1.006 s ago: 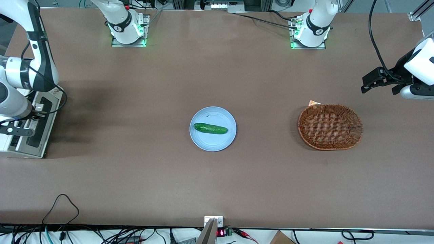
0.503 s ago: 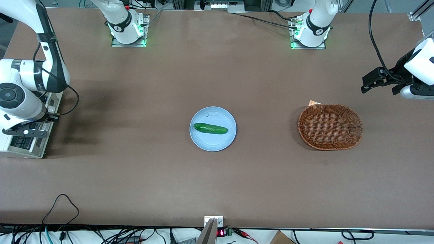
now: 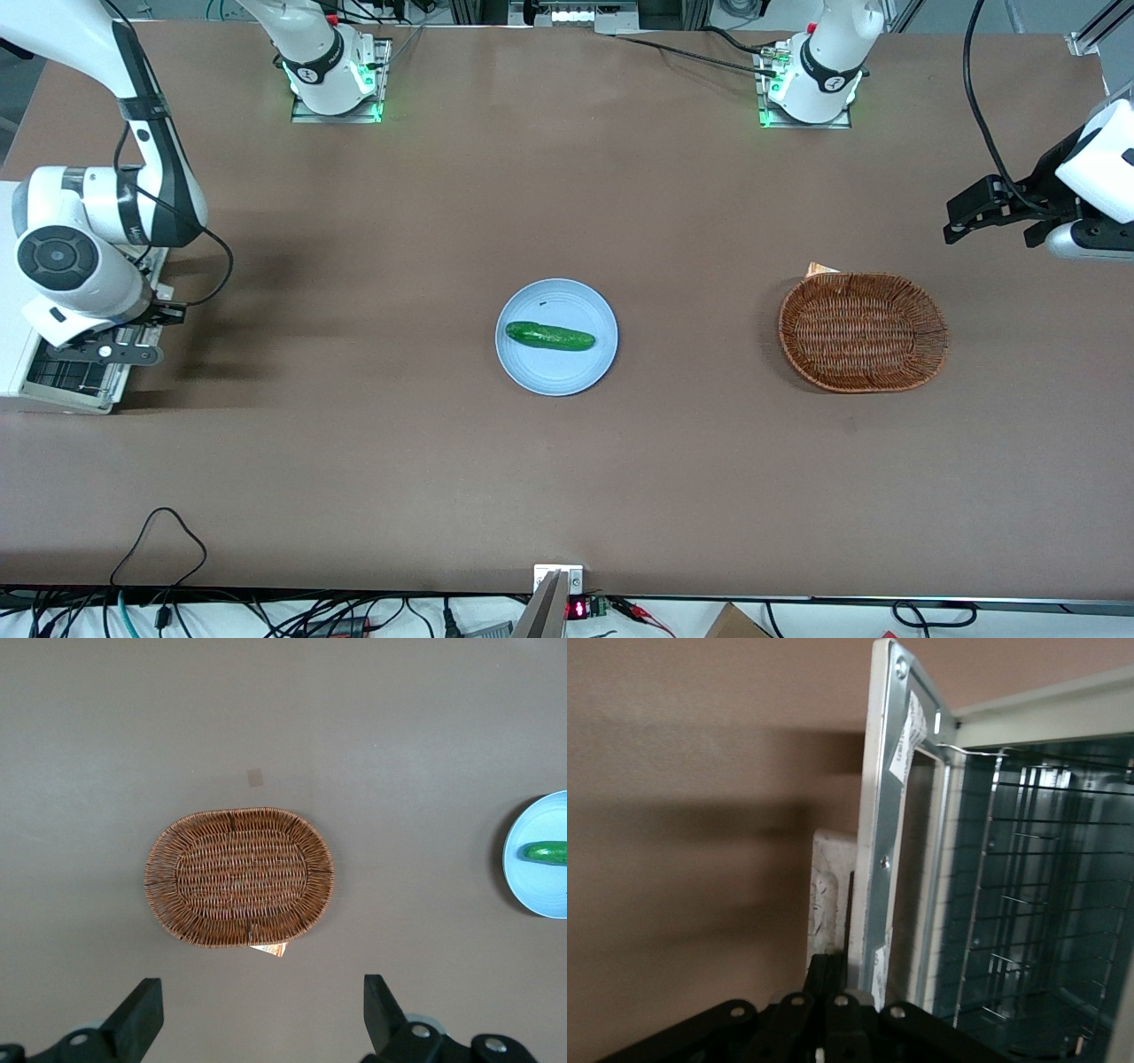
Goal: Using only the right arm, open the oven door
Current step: 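Pull the oven door handle down and outward with the right gripper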
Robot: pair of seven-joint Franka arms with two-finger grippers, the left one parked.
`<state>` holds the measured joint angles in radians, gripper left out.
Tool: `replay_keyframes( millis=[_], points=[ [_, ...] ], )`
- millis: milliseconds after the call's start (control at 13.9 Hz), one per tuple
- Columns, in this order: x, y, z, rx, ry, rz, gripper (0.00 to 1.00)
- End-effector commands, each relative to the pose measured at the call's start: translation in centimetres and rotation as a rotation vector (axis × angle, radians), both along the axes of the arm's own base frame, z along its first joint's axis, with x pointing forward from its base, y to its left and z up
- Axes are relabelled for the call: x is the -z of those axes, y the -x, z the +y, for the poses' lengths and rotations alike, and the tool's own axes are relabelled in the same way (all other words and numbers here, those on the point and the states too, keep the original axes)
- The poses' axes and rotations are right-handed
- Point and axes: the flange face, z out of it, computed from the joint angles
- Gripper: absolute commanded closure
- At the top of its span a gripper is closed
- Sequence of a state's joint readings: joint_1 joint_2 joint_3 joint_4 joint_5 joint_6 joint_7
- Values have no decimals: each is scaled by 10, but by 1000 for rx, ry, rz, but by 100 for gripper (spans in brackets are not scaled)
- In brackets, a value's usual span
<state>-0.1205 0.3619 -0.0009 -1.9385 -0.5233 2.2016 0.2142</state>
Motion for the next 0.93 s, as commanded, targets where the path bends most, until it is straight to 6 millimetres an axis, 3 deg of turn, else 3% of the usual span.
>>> replay_keyframes(
  millis=[0, 862],
  points=[
    [53, 0, -39, 6, 15, 22, 100],
    [90, 2, -30, -5, -5, 57, 100]
  ],
)
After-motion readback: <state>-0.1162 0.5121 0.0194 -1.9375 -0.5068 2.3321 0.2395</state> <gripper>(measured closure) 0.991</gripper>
